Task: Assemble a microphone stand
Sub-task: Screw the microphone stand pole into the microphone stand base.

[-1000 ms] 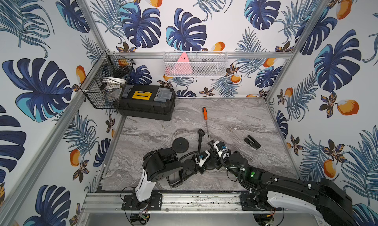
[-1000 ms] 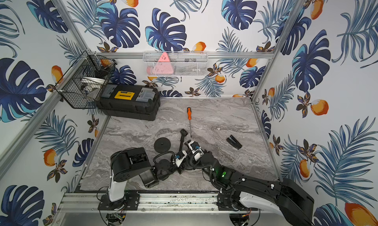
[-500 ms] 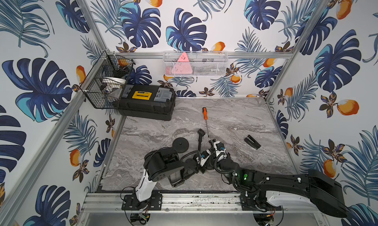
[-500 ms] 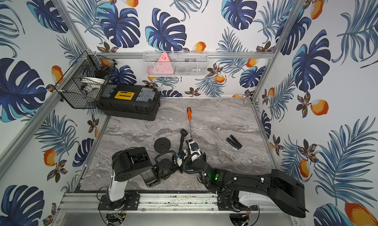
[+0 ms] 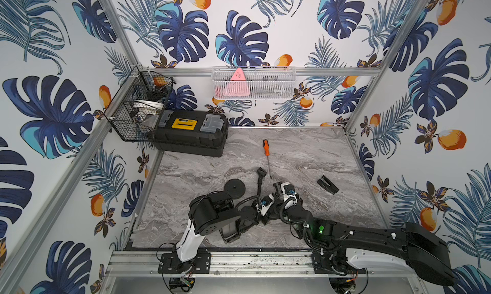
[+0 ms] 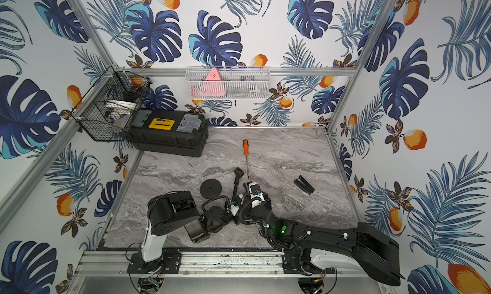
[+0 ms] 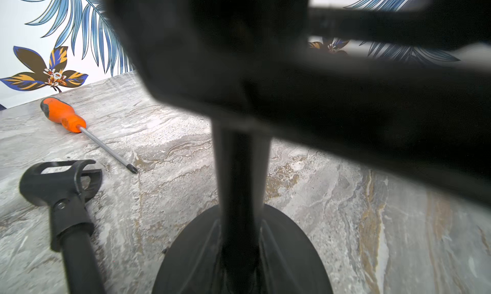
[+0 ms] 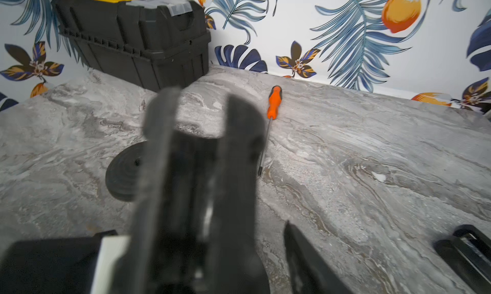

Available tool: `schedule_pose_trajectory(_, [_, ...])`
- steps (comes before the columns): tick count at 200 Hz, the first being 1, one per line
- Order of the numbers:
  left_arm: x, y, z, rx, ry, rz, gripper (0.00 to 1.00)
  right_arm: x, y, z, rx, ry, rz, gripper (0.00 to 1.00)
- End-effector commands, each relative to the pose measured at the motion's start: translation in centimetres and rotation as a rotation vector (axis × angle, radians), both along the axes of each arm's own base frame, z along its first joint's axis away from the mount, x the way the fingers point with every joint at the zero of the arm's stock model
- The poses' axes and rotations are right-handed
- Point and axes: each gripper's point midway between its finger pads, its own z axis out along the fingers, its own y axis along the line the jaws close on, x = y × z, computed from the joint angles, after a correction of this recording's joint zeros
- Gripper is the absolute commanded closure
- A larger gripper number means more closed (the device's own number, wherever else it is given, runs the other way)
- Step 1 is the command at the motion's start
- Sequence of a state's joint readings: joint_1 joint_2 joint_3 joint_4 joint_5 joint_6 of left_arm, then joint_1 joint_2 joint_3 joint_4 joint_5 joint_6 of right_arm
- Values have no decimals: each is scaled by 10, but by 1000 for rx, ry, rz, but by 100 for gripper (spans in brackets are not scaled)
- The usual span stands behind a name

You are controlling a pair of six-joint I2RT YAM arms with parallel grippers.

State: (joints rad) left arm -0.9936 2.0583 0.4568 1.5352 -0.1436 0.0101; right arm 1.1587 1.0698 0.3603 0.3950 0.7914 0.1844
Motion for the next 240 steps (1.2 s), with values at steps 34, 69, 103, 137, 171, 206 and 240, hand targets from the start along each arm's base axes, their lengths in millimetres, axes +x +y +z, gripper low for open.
schedule_pose_trajectory(34, [1, 1, 1, 0, -5, 5, 78, -24, 11, -9, -4, 75, 265, 25])
schedule_pose_trajectory(69, [-2, 6, -2, 19, -8, 8, 78, -35, -4, 3, 47, 84, 391, 28])
schedule_pose_trajectory(103, [-3, 8, -3, 20, -5, 5, 77, -33, -25, 16, 81, 79, 421, 28])
schedule_pose_trajectory(137, [-6, 7, -2, 17, 0, -9, 77, -34, -14, 6, 26, 133, 538, 25])
schedule_pose_trajectory(171, [-9, 10, -9, 44, 2, -16, 77, -37, 3, -3, 1, 173, 674, 24])
schedule_pose_trajectory(206, [-10, 10, -12, 44, 14, -24, 77, -34, 7, -2, 22, 119, 791, 27])
schedule_pose_trajectory(240, [-11, 10, -11, 42, 13, -28, 77, -20, 6, 4, 72, 69, 823, 34])
